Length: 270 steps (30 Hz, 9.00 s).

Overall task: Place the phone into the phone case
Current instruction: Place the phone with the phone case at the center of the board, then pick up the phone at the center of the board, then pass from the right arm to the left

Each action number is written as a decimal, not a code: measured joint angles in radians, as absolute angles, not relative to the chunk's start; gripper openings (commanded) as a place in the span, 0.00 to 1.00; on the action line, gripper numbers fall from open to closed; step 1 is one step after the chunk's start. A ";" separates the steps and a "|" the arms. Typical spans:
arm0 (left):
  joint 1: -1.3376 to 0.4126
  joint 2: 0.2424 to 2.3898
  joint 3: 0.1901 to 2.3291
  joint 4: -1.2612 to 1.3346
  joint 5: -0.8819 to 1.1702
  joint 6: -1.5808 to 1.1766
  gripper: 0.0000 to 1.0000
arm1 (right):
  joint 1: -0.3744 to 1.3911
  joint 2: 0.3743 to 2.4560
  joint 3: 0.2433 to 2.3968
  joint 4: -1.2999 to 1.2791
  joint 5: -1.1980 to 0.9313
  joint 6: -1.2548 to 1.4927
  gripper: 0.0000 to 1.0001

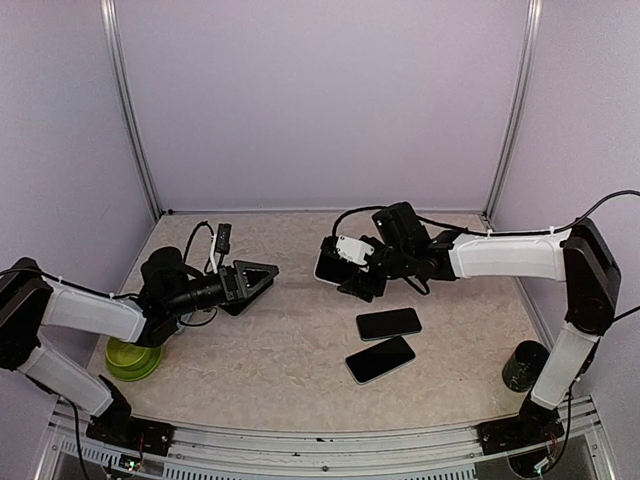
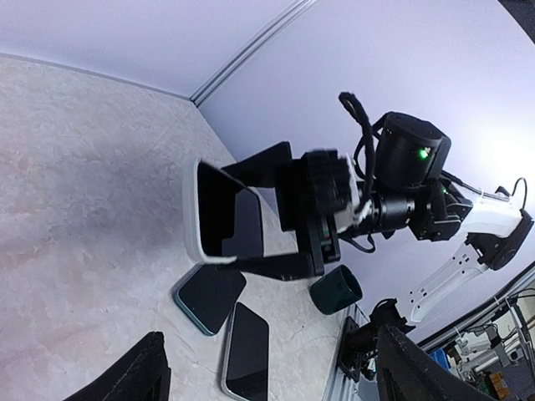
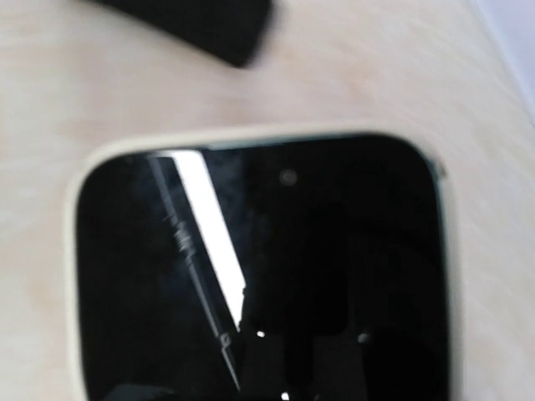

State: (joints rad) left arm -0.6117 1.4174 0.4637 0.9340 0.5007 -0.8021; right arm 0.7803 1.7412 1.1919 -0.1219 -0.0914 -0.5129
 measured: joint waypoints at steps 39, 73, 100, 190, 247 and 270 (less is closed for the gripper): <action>-0.608 1.401 0.438 0.868 0.421 -0.785 0.99 | 0.239 1.856 1.135 -0.097 0.020 -0.067 0.68; -0.637 1.430 0.437 0.897 0.418 -0.803 0.99 | 0.199 2.197 1.537 -0.303 -0.370 -0.441 0.73; -0.658 1.430 0.450 0.894 0.402 -0.804 0.99 | 0.200 2.208 1.527 -0.260 -0.374 -0.387 0.93; -0.627 1.469 0.393 1.023 0.422 -0.871 0.99 | 0.848 1.795 0.955 -0.351 -0.478 -0.842 0.83; -0.740 1.724 0.628 0.760 0.364 -0.781 0.84 | 0.873 1.838 0.920 0.390 -0.312 -0.524 0.55; -0.784 1.852 0.738 0.709 0.381 -0.772 0.38 | 0.904 1.848 0.928 0.409 -0.276 -0.511 0.55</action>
